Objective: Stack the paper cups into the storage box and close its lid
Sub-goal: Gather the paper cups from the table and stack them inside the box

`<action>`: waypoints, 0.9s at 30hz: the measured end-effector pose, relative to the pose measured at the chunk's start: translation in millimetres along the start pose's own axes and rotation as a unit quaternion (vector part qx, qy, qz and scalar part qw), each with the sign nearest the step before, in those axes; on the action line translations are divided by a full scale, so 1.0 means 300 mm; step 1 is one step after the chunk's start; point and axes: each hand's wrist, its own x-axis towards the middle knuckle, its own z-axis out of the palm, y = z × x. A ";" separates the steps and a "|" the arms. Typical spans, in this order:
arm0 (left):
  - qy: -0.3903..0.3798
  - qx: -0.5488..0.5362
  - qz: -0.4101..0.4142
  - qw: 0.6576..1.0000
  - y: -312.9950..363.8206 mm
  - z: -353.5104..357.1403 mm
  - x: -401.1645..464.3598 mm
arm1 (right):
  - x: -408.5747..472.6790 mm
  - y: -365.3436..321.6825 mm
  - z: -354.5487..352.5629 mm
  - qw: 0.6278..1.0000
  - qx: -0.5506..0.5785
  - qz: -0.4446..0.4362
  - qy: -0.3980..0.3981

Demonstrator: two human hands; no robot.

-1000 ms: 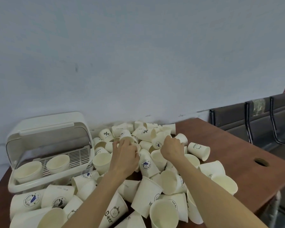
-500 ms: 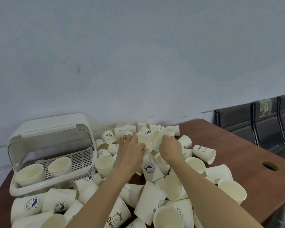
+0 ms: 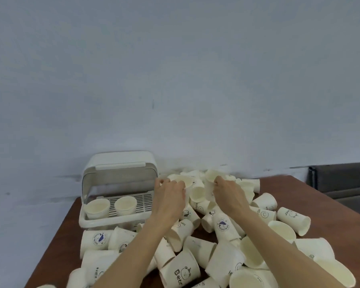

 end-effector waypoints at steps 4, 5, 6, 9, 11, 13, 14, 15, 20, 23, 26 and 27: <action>0.005 0.012 -0.033 0.999 -0.123 -0.058 -0.018 | 0.017 -0.107 0.021 0.998 0.031 -0.061 -0.014; 0.006 0.019 -0.044 0.999 -0.157 -0.070 -0.025 | 0.021 -0.137 0.031 0.996 0.037 -0.075 -0.013; 0.007 0.025 -0.054 0.998 -0.190 -0.082 -0.032 | 0.022 -0.167 0.042 0.995 0.045 -0.090 -0.010; 0.011 0.030 -0.083 0.996 -0.289 -0.111 -0.060 | 0.019 -0.267 0.070 0.990 0.071 -0.123 -0.004; 0.015 0.028 -0.101 0.994 -0.353 -0.127 -0.080 | 0.014 -0.336 0.091 0.987 0.075 -0.142 -0.007; 0.016 0.029 -0.120 0.992 -0.410 -0.141 -0.097 | 0.007 -0.403 0.111 0.983 0.075 -0.166 -0.006; 0.014 0.031 -0.129 0.991 -0.436 -0.146 -0.106 | 0.002 -0.434 0.121 0.982 0.072 -0.176 -0.005; 0.013 0.034 -0.139 0.990 -0.459 -0.150 -0.114 | -0.002 -0.465 0.130 0.981 0.069 -0.181 -0.006; 0.033 0.052 -0.174 0.983 -0.567 -0.145 -0.153 | -0.017 -0.596 0.183 0.979 0.059 -0.193 -0.008; 0.046 0.064 -0.188 0.979 -0.616 -0.129 -0.168 | -0.020 -0.652 0.197 0.982 0.033 -0.186 -0.018; 0.059 0.076 -0.212 0.973 -0.645 -0.117 -0.180 | -0.024 -0.692 0.211 0.984 0.016 -0.173 -0.025; 0.063 0.075 -0.218 0.971 -0.652 -0.110 -0.184 | -0.025 -0.702 0.218 0.985 0.010 -0.168 -0.030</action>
